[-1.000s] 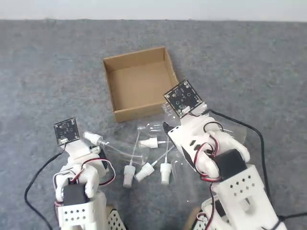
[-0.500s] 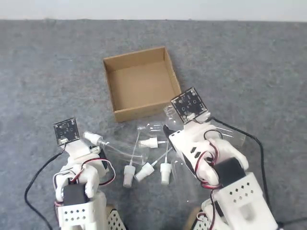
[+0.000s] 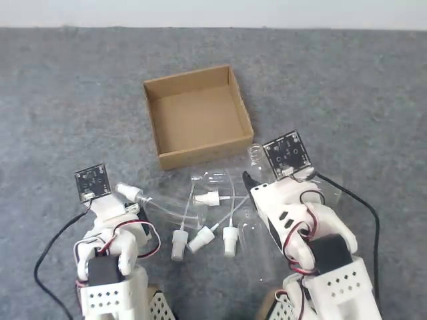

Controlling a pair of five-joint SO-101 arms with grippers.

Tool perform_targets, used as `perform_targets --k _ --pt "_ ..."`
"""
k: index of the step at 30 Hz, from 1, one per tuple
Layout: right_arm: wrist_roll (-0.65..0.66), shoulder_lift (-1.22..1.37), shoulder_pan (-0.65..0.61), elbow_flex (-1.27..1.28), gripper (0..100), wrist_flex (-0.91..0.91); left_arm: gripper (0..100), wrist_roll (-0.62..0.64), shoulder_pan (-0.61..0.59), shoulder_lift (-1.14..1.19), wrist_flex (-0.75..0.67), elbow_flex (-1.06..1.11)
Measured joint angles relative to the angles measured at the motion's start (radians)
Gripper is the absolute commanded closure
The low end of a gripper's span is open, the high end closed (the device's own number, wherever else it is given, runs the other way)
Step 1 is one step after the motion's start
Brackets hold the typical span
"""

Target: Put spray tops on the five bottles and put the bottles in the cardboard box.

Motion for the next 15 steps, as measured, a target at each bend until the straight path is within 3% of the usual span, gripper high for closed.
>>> perform_targets --k 15 --pt "0.0 -0.121 0.012 0.094 99.2 -0.028 99 0.0 0.0 0.0 0.0 0.0"
